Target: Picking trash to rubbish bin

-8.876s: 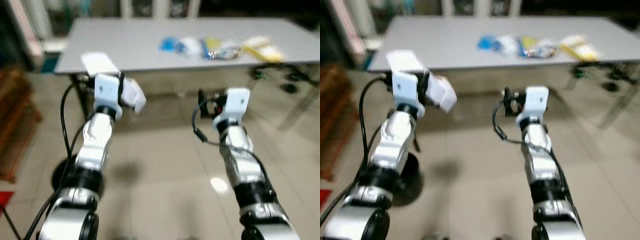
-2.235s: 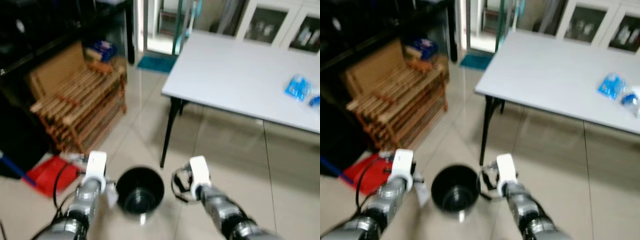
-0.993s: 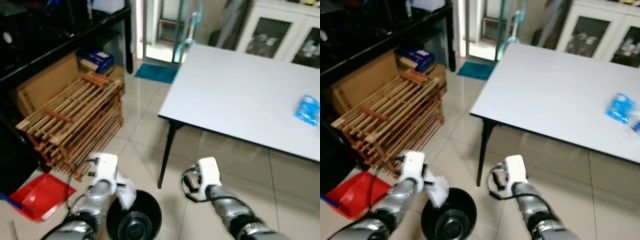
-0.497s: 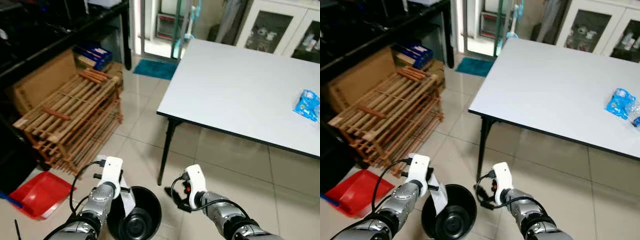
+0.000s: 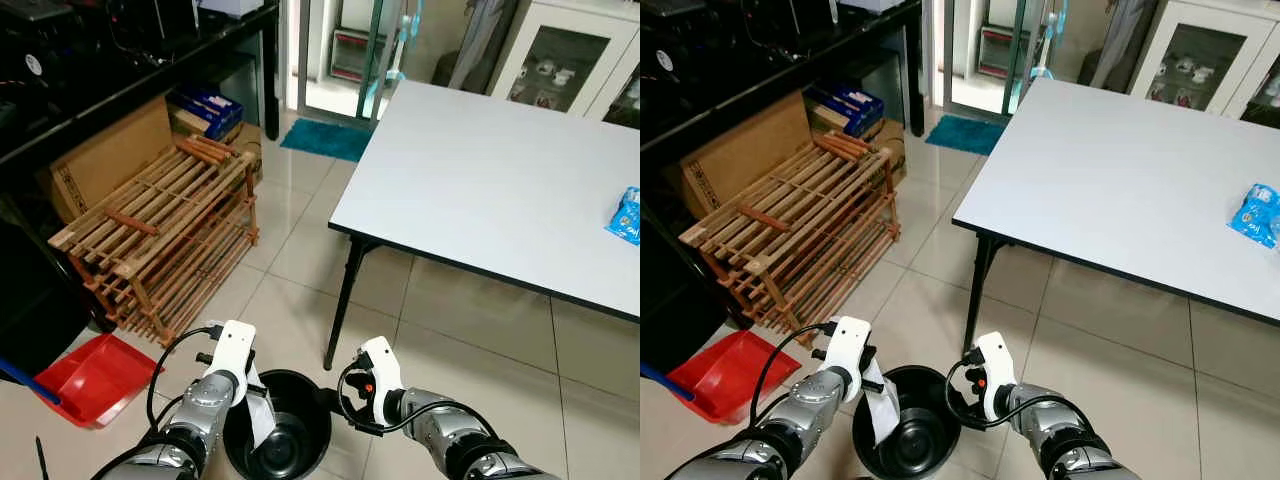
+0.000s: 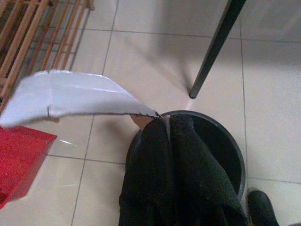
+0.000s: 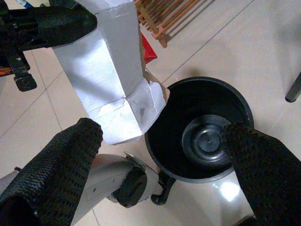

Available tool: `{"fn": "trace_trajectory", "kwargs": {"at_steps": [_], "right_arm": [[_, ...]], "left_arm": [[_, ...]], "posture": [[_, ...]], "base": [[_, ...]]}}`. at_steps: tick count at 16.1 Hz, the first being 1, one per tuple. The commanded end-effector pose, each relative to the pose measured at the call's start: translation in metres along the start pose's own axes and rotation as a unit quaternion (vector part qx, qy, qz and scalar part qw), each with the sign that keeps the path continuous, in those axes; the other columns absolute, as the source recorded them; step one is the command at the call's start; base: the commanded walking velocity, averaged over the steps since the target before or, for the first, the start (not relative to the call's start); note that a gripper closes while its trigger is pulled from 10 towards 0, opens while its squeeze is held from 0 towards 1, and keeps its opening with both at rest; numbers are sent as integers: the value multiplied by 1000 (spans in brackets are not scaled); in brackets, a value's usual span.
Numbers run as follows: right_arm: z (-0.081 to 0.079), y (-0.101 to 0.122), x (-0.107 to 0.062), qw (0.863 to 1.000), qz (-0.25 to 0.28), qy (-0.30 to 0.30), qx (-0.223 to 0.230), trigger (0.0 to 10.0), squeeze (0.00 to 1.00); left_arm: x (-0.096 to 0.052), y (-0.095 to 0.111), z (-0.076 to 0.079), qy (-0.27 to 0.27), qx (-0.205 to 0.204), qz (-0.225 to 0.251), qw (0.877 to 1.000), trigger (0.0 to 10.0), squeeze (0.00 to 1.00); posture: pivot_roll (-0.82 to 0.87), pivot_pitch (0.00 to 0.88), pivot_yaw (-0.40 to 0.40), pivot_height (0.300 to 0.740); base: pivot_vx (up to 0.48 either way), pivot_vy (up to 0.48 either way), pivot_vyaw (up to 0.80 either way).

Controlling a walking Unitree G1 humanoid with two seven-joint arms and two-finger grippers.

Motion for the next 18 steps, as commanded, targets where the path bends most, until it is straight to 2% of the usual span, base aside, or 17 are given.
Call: {"fn": "trace_trajectory", "kwargs": {"at_steps": [1,9,10,11,15,17,18], "right_arm": [[3,1,-2,1000,2,-2,-2,10000,0],[-2,2,0,1000,4,10,2,10000,0],[-3,2,0,1000,5,10,2,10000,0],[-2,3,0,1000,8,9,2,10000,0],[7,11,-2,999,28,-24,-6,10000,0],[25,20,-8,995,47,-87,-30,10000,0],[44,30,-17,985,71,-154,-36,10000,0]], "left_arm": [[0,-1,5,-9,8,-4,1000,10000,1000],[1,2,6,-19,20,-1,1000,10000,1000],[1,3,6,-17,26,1,1000,10000,106],[1,4,6,-15,28,3,999,10000,0],[0,8,-1,-3,15,17,1000,10000,0],[-1,8,-8,4,18,25,1000,10000,0],[-2,7,-12,8,18,27,999,10000,0]], "posture": [[10,45,-50,740],[10,46,-43,740],[10,46,-44,740],[10,45,-43,740],[13,44,-44,740],[13,45,-45,740],[16,47,-46,740]], "base": [[0,0,0],[0,0,0],[0,0,0],[0,0,0],[0,0,0],[0,0,0],[0,0,0]]}}
Point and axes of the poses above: a point about 5 cm out from each wrist's last joint towards the gripper, its own x axis pointing out of the wrist towards the gripper, its own y axis along the axis of the wrist's last joint, z = x × y, the point moved 6 cm from there along x, pointing out of the wrist towards the gripper
